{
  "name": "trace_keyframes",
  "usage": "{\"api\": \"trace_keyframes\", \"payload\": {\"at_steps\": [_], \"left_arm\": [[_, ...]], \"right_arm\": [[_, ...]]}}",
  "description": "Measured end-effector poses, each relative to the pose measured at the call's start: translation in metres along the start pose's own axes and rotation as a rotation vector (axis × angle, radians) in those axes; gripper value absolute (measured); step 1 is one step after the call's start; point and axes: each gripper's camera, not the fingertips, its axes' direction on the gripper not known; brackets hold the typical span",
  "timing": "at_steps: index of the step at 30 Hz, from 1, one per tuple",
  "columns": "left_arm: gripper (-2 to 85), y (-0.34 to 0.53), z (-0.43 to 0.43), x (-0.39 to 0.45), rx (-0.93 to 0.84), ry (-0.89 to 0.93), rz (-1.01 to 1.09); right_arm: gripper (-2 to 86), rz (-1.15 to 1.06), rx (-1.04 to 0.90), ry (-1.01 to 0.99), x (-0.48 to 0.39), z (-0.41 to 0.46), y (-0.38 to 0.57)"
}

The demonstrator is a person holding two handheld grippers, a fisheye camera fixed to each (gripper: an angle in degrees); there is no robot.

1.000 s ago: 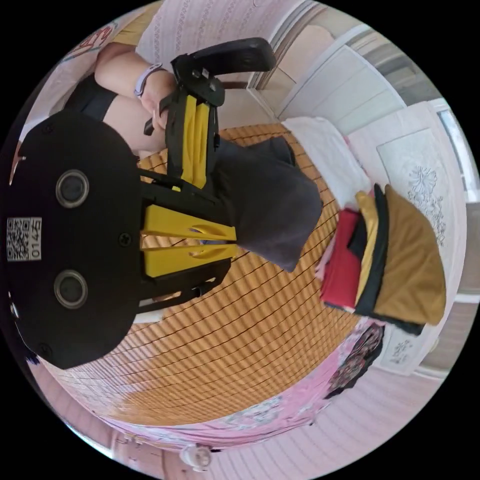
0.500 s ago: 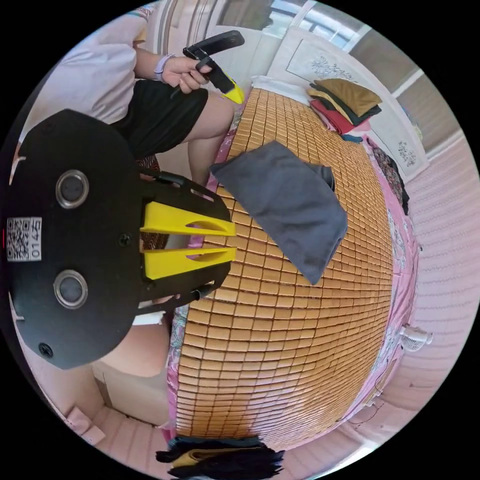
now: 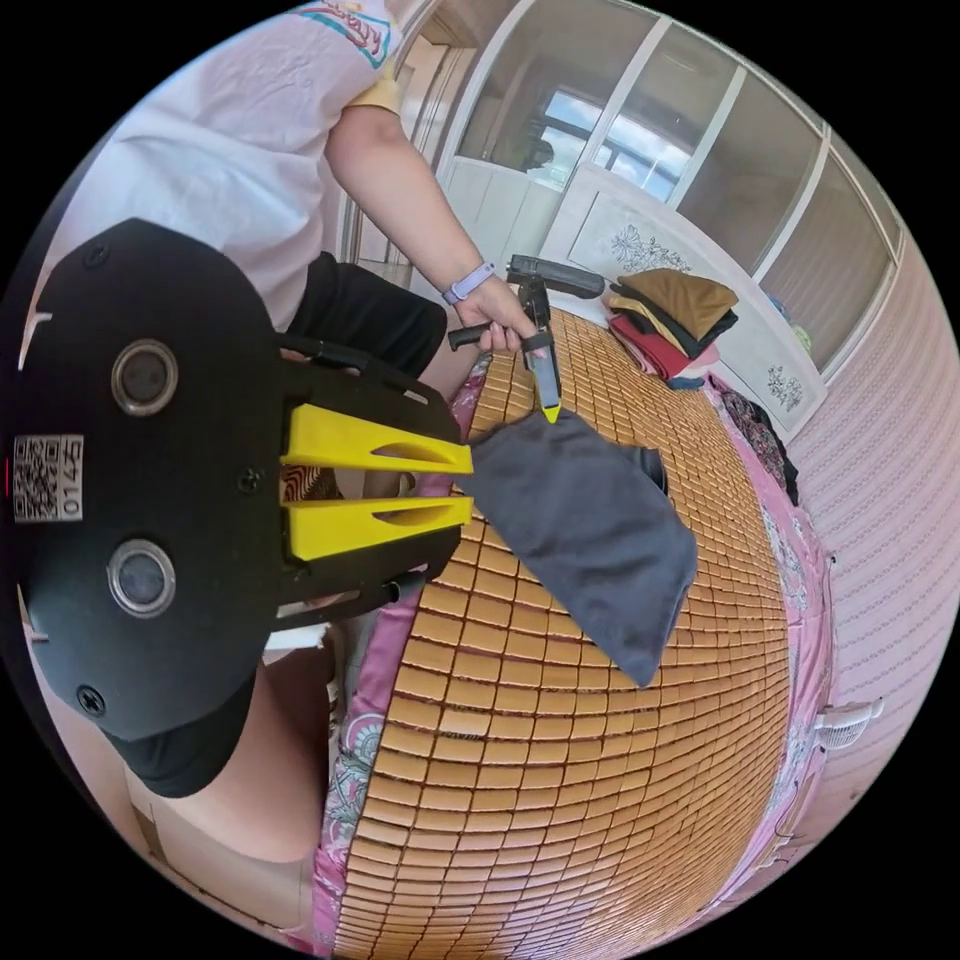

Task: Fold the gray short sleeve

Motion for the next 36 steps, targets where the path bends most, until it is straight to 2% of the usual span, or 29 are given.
{"api": "trace_keyframes", "payload": {"at_steps": [5, 10, 13, 15, 17, 19, 24, 29, 33, 36], "left_arm": [[-0.8, -0.008, -0.021, 0.033, 0.0, -0.05, 0.061], [-1.0, 0.012, -0.066, 0.106, 0.108, -0.01, 0.315], [-1.0, 0.015, -0.072, 0.136, 0.116, 0.009, 0.392], [-1.0, 0.015, -0.07, 0.146, 0.111, -0.045, 0.431], [-1.0, 0.012, -0.066, 0.152, 0.068, 0.012, 0.476], [-1.0, 0.011, -0.065, 0.16, 0.039, -0.004, 0.494], [-1.0, 0.007, -0.075, 0.178, 0.043, -0.025, 0.524], [-1.0, 0.007, -0.083, 0.215, 0.064, -0.077, 0.648], [-1.0, 0.011, -0.076, 0.249, 0.019, -0.074, 0.781], [-0.9, 0.003, -0.085, 0.244, -0.019, -0.043, 0.725]], "right_arm": [[3.5, -0.041, -0.033, -0.086, 0.018, 0.011, -0.024], [5.7, -0.087, -0.067, -0.217, 0.022, 0.039, -0.056], [7.9, -0.083, -0.113, -0.23, 0.03, 0.06, -0.069], [8.7, -0.029, -0.125, -0.234, 0.041, 0.068, -0.072], [9.1, 0.041, -0.115, -0.274, 0.056, 0.072, -0.071], [8.8, 0.101, -0.118, -0.332, 0.075, 0.069, -0.066], [6.7, 0.131, -0.084, -0.292, 0.098, 0.043, -0.05], [6.8, 0.106, -0.064, -0.314, 0.101, 0.028, -0.048], [8.2, 0.083, -0.137, -0.194, 0.102, 0.043, -0.066], [7.5, 0.06, -0.161, -0.14, 0.098, 0.047, -0.078]]}}
